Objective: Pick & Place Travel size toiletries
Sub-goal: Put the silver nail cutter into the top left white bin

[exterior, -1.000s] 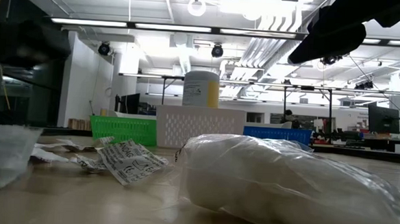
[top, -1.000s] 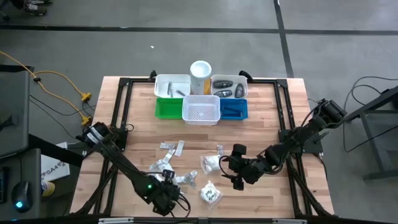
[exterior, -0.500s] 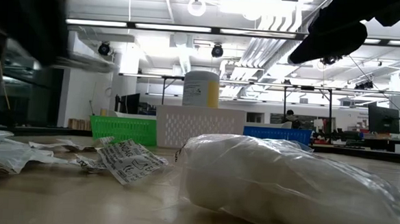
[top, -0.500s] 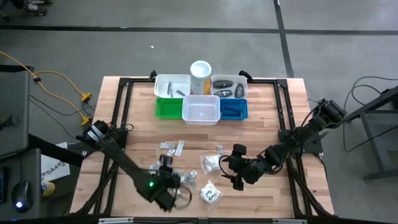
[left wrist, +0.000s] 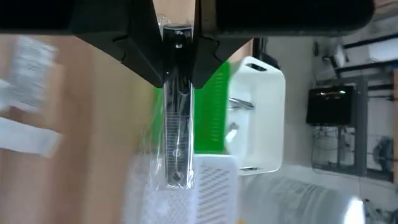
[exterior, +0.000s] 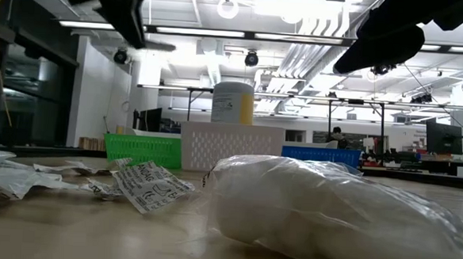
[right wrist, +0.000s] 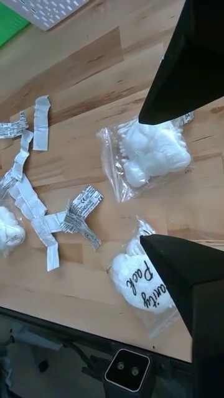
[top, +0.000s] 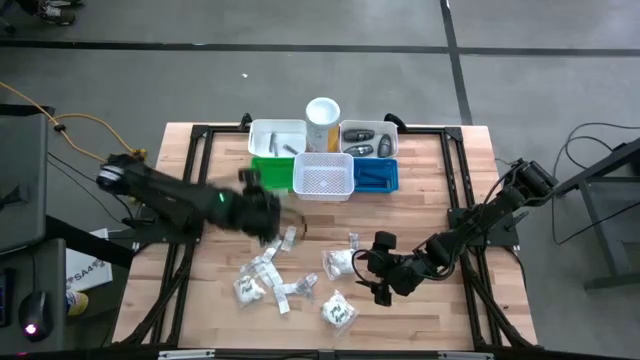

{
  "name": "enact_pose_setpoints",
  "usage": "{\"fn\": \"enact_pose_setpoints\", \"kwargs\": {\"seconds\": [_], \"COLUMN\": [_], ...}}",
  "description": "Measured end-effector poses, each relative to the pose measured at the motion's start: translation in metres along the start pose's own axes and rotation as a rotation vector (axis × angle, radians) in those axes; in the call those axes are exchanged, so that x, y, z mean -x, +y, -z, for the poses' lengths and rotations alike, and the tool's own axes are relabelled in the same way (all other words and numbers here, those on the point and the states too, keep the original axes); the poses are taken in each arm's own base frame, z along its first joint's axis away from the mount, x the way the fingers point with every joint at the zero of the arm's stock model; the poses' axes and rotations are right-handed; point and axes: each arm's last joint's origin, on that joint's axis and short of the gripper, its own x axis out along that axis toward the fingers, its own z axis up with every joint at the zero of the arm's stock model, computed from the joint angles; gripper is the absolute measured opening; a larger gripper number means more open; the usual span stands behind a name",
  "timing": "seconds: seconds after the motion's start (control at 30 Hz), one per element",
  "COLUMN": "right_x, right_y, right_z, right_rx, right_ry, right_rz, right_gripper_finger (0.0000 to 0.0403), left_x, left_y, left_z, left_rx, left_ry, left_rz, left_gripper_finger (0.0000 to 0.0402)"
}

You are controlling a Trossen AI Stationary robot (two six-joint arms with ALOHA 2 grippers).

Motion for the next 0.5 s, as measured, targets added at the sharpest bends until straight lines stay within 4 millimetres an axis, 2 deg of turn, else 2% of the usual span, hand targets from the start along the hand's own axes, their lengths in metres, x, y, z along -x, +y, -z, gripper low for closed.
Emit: {"fn": "enact_pose_setpoints", "kwargs": {"seconds": [0.1, 0.33, 0.5], "right_x": [0.000, -0.001, -0.003], "right_y": [-0.001, -0.004, -0.008], "right_z": [0.000, -0.003, -0.005], "right_rx": [0.004, -0.001, -0.019], "right_ry": [-0.012, -0.053, -0.067], "right_rz": [0.020, 0.088, 0.112], "right_gripper_finger": [0.0297, 0.0297, 0.0297], "left_x": [-0.024, -0.095, -0.143], "left_y": [0.033, 0.105, 0.155], "left_z": [0.014, 0.043, 0.066], "left_rx": [0.048, 0.162, 0.327], "left_ry": [-0.007, -0.086, -0.091], "left_rz": [0.013, 0.050, 0.074], "left_gripper_finger": [0.0052, 0.0052, 0.0052]}}
